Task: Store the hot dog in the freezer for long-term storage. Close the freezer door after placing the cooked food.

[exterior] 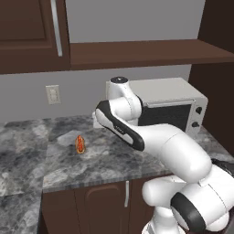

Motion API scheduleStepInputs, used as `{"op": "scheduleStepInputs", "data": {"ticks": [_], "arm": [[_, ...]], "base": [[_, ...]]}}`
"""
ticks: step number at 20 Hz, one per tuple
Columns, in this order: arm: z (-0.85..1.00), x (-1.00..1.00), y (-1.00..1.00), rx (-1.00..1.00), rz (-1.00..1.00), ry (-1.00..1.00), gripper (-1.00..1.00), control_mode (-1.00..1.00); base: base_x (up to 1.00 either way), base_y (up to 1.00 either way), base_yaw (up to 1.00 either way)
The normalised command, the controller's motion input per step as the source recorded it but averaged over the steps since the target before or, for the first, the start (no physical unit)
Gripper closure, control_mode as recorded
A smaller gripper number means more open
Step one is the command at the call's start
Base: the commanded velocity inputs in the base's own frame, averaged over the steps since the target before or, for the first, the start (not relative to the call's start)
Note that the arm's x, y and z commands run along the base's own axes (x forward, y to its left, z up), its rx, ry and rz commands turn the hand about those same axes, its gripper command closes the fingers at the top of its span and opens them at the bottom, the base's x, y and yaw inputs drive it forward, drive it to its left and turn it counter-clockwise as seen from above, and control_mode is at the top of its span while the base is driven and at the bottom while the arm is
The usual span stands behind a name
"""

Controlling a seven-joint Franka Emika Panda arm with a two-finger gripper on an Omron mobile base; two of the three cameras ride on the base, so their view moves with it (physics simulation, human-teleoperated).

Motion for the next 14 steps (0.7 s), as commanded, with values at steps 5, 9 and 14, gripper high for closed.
{"op": "scheduleStepInputs", "data": {"ticks": [5, 9, 14], "arm": [[-0.17, 0.33, 0.68, 0.0, 0.0, 0.0, -1.0, -1.0], [-0.2, 0.41, 0.61, -0.02, 0.0, 0.0, -1.0, -1.0], [-0.32, 0.54, 0.56, -0.03, 0.0, 0.01, -1.0, -1.0]], "base": [[0.0, 0.0, 0.0], [0.0, 0.0, 0.0], [0.0, 0.0, 0.0]]}}
